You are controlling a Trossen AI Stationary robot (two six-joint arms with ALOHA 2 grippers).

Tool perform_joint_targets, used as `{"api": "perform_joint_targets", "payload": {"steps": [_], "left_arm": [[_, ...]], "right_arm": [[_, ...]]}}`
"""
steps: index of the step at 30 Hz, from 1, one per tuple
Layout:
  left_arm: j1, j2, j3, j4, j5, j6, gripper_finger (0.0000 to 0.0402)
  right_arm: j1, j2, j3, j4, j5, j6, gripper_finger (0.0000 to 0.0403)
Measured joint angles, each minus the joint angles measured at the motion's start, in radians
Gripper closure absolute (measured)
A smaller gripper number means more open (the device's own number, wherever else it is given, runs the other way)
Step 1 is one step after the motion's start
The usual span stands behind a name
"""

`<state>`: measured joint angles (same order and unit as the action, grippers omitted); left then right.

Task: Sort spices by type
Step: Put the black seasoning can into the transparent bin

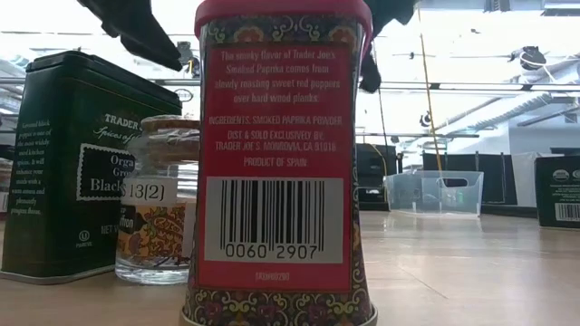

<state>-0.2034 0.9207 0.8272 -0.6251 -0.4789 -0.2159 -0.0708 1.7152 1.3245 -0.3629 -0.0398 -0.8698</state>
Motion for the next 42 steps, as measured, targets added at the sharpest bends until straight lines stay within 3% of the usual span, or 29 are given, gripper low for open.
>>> {"api": "perform_joint_targets", "payload": {"steps": [9,18,22,26,34,42], "left_arm": [[0.085,-0.061,-0.122,0.154,0.066,0.099,0.0100],[0.211,-0.208,-0.278,0.341,0.119,0.180,0.0100],[0.255,-0.271,-0.372,0.477,0.194,0.212,0.0100],[0.289,-0.296,-0.429,0.524,0.263,0.222,0.0100],[0.304,-0.296,-0.442,0.546,0.271,0.220,0.0100],[0.304,-0.295,-0.442,0.550,0.322,0.222,0.0100]], "right_arm": [[-0.044,0.126,0.195,-0.149,-0.075,-0.013,0.0234],[-0.067,0.352,0.516,-0.529,-0.072,-0.100,0.0234],[-0.058,0.413,0.606,-0.647,-0.071,-0.117,0.0234],[-0.045,0.442,0.627,-0.677,-0.070,-0.147,0.0234],[-0.032,0.441,0.627,-0.675,-0.069,-0.214,0.0234],[-0.029,0.443,0.627,-0.659,-0.044,-0.405,0.0220]]}}
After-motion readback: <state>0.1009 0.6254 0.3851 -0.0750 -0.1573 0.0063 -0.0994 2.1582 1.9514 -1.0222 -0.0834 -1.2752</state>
